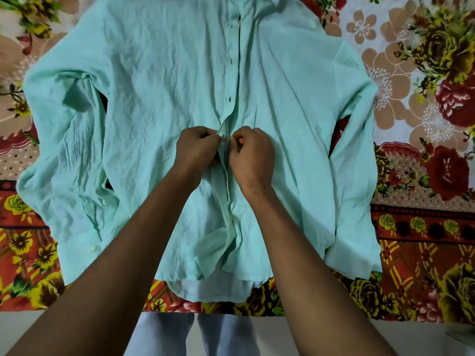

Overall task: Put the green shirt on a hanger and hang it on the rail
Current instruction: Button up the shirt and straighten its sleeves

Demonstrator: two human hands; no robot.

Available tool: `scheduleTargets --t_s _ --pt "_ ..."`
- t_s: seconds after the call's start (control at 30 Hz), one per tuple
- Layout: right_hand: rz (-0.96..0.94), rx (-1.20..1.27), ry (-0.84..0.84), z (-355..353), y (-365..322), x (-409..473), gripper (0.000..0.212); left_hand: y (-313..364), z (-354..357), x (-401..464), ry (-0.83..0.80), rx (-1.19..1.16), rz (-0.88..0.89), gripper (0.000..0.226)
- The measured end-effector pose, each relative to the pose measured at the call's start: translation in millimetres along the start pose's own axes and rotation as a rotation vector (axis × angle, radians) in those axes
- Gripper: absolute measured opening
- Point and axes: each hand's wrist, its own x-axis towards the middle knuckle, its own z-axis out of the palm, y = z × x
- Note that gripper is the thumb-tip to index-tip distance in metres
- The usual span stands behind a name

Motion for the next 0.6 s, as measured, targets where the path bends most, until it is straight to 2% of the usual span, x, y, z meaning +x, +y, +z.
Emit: scheduleTargets --t_s 0.13,0.23,0.43,0.6 --pt "-0.046 -0.011 -0.053 1 -1 -1 0.021 2 -1 2 0.031 -0.052 -0.008 0.021" --pt "-0.054 -0.005 -0.074 3 0 1 0.024 1 -2 1 0.049 -0.059 -0.017 0.019" --pt "0.002 0.184 -0.032 0 8 -2 0.029 0 -2 -3 0.011 -0.066 -0.006 0.013" --pt "-0.085 0.015 -0.099 3 9 -3 0.022 0 -1 -3 0.018 -0.067 0.004 0.016"
